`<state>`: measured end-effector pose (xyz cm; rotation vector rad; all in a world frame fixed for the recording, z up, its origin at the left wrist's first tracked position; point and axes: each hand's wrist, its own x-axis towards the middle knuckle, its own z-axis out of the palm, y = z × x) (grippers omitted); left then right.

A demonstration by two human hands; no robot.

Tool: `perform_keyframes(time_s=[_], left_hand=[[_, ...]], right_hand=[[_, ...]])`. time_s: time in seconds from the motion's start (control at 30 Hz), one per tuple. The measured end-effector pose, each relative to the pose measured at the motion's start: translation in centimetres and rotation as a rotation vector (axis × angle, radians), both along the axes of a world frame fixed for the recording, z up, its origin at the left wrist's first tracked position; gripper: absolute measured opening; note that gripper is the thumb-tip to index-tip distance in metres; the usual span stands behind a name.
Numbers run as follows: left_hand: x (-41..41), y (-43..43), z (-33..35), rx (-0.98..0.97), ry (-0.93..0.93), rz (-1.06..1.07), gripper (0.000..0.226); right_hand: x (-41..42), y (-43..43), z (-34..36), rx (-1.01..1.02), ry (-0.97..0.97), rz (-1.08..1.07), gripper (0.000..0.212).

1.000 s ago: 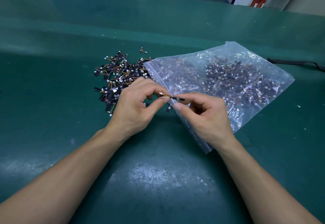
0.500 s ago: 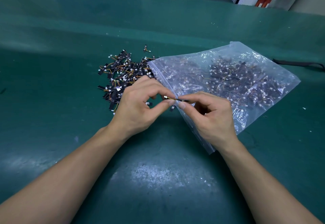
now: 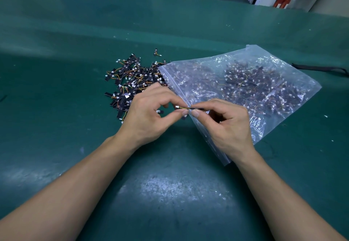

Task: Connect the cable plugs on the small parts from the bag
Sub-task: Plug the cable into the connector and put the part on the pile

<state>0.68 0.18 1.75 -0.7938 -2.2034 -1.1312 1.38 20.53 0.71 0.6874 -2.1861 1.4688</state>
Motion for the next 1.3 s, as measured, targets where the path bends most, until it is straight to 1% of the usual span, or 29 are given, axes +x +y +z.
perform_keyframes(time_s=[0.1,0.27,0.4,0.5,0.63,0.77,0.93,1.0,1.07,1.13,1.2,1.3], left_hand=[[-0.01,0.01,0.03,-0.007,0.005,-0.012,0.004],[-0.04,0.09,-0.03,-0.005,0.003,-0.016,0.007],[0.04,0.11,-0.19,-0.028,-0.029,-0.022,0.014],[-0.03,0.11,-0.17,-0.027,-0.031,-0.027,0.007],[-0.12,0.13,-0.18,-0.033,-0.027,-0.024,0.008],[0.00,0.07,-0.12,-0.037,-0.037,-0.016,0.004],[0.17,-0.05,-0.05,-0.029,-0.078,-0.028,0.006],[0.14,-0.08,-0.07,-0.038,-0.073,-0.028,0.004],[0.05,-0.10,-0.11,-0.039,-0.065,-0.020,0.006],[-0.05,-0.15,-0.15,-0.038,-0.060,-0.012,0.007],[-0.11,-0.17,-0.21,-0.044,-0.061,-0.008,0.007],[-0.09,-0.19,-0.25,-0.042,-0.075,-0.013,0.007]], right_hand=[[0.09,0.05,-0.06,-0.020,-0.027,-0.022,0.015],[-0.09,0.24,0.03,0.026,-0.017,-0.008,0.007],[-0.06,0.44,0.15,0.044,-0.028,-0.017,0.006],[0.06,0.38,0.24,0.040,-0.043,-0.017,0.005],[0.22,0.29,0.27,0.018,-0.088,-0.030,0.007],[0.14,0.22,0.30,0.040,-0.072,-0.030,0.003],[0.16,0.14,0.30,0.049,-0.072,-0.032,0.004],[0.19,0.02,0.27,0.039,-0.079,-0.032,0.005],[0.29,-0.06,0.25,0.023,-0.102,-0.034,0.003],[0.36,-0.10,0.26,0.008,-0.120,-0.040,0.006],[0.33,-0.08,0.26,0.008,-0.123,-0.038,0.005],[0.21,-0.07,0.23,0.027,-0.116,-0.041,0.009]])
